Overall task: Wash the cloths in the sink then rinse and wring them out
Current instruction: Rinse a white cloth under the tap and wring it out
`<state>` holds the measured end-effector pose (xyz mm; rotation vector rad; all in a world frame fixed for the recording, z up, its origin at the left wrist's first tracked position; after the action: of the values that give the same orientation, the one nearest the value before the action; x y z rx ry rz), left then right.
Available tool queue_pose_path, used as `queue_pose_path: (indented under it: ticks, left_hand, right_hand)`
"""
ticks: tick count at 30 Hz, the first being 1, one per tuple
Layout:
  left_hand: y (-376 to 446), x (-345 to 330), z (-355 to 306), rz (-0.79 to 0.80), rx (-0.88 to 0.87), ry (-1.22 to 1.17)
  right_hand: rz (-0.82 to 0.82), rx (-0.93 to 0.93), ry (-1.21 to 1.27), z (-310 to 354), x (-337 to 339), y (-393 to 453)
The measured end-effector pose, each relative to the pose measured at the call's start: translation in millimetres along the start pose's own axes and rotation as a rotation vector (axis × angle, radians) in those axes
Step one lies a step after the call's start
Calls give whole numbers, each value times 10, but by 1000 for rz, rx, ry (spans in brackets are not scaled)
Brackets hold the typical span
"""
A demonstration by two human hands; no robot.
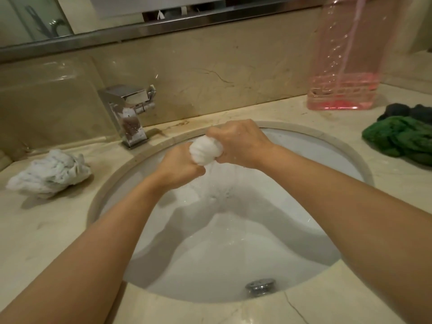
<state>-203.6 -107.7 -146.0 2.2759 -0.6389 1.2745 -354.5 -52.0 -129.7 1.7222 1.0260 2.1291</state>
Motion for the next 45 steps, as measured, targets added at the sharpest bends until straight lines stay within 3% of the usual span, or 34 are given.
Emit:
queue_pose_path:
  ticks: [3,6,8,11,15,18,22,26,30,38,45]
  left_hand:
    - [2,-1,100,-106,-52,247]
    - [-48,81,151,-191,-151,548]
    - [-88,130,139,-279,-257,655]
    - [-143,148,63,-443,-499,665]
    - [-118,211,-21,-599,-656,724]
    - [-100,205,59,-429,-659,689]
    - [-94,80,84,-24,-292,925]
    - [-67,10,116,71,-75,817]
    - [-64,4,174,134,34,657]
    - [-188,59,321,604,247,15]
    - [-298,17,294,633,275,-102]
  right_hand:
    - [297,-365,195,70,-18,-52]
    - [530,-753,933,65,-128,-196]
    - [721,-918,1287,28,-163,-300]
    - [916,-960,1517,21,-140,-377]
    - [971,-942,1803,128,-227,-371]
    - [941,-930,1562,219,-327,-340]
    - [847,-911,984,183,-313,-262]
    - [553,-731,559,271,-319,-200]
    - [418,-497,214,375,-350,-187]
    - [342,-191,55,444,-329,-154]
    - [293,-35,3,400,-300,-154]
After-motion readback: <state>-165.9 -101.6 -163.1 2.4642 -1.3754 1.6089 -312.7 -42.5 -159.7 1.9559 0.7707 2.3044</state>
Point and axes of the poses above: each hand's wrist, its own y-axis towards the middle knuckle, its own x-axis out of the back of the hand, z = x × y, the point moved 2 cm from there along y, towards the middle knuckle, and after that the axes turned 13 degrees about y, right-handed, at the moved point
